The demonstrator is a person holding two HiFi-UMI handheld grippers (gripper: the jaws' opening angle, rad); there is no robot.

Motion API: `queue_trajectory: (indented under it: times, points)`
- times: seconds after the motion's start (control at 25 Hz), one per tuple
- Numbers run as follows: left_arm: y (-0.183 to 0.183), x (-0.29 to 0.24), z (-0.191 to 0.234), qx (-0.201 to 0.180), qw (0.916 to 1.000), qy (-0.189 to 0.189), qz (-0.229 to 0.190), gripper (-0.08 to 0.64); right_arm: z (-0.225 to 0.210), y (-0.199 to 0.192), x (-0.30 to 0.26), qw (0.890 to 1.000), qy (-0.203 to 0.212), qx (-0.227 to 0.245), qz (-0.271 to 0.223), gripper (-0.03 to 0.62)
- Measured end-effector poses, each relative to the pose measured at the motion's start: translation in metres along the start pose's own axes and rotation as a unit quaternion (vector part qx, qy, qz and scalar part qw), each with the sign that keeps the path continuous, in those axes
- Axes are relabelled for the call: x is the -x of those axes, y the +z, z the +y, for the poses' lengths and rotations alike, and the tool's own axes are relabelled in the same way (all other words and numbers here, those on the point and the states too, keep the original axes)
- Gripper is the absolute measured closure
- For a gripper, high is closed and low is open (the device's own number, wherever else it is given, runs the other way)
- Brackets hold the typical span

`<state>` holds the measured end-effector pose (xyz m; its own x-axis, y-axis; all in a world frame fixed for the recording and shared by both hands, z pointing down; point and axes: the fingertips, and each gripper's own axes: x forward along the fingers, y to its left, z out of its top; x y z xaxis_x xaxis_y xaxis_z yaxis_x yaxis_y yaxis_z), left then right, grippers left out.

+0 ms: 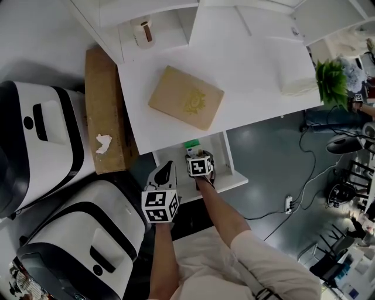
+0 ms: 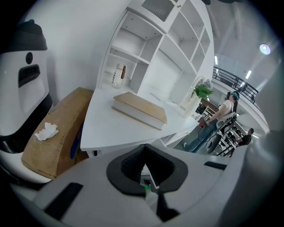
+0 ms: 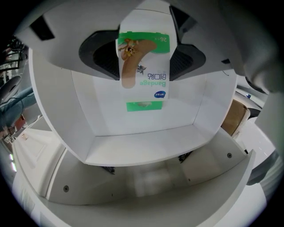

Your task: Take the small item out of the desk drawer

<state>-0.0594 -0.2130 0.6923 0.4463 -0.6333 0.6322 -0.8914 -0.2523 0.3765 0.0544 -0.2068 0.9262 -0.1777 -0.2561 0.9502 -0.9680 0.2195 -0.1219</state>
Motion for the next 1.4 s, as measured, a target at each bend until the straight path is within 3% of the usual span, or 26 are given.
queue_trajectory:
  times: [0.4, 0.8, 1.24, 1.4]
  points:
    - [0.001, 0.019, 0.002, -0.002, 0.9999, -0.003, -0.017, 0.545, 0.014, 0.033, 0.033, 0.999, -0.006, 0.002, -0.046, 0.229]
    - [0.012, 0.051, -0.006, 0.004, 0.9988, -0.004, -0.048, 0.545, 0.019, 0.038, 0.076, 0.998, -0.011, -0.001, -0.068, 0.229]
    - [0.013, 0.082, -0.026, -0.016, 0.9977, -0.009, -0.065, 0.545, 0.032, 0.040, 0.146, 0.990, -0.003, -0.005, -0.139, 0.229]
    - [0.007, 0.091, -0.037, -0.040, 0.9971, -0.017, -0.062, 0.545, 0.034, 0.041, 0.175, 0.986, 0.008, 0.000, -0.168, 0.229]
